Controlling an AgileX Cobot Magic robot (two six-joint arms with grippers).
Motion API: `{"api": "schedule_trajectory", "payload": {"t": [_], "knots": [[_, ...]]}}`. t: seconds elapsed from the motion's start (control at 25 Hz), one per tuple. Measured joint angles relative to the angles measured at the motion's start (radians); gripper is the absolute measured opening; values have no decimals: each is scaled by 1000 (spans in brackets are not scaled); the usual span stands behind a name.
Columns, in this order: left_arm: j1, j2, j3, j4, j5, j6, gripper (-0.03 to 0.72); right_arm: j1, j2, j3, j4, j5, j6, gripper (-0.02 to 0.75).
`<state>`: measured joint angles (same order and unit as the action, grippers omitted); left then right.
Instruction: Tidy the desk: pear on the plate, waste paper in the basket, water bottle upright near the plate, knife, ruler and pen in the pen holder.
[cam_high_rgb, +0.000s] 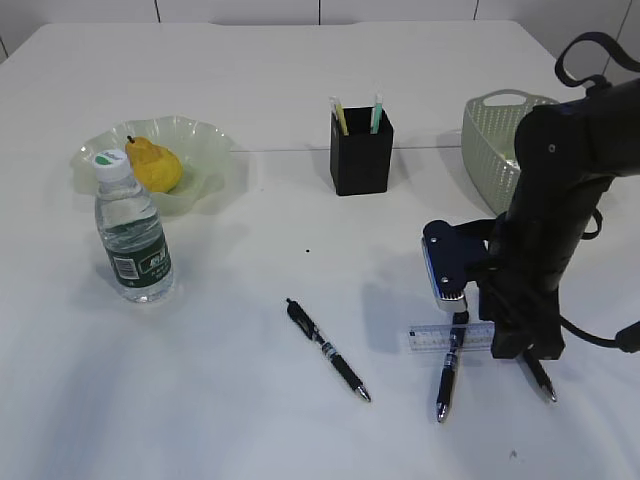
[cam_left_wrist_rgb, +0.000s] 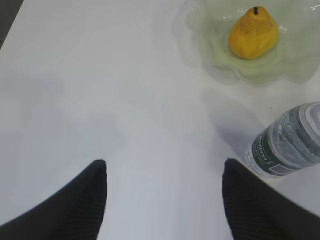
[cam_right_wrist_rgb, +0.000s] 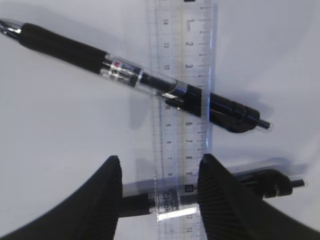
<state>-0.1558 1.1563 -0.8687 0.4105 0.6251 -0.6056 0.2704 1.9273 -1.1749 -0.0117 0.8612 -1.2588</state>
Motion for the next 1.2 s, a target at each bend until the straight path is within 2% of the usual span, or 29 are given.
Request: {"api": "schedule_trajectory", "payload": {"t": [1.2], "knots": [[0,20,0,0,-4,0,510,-36,46,0,0,-43,-4,374]]}}
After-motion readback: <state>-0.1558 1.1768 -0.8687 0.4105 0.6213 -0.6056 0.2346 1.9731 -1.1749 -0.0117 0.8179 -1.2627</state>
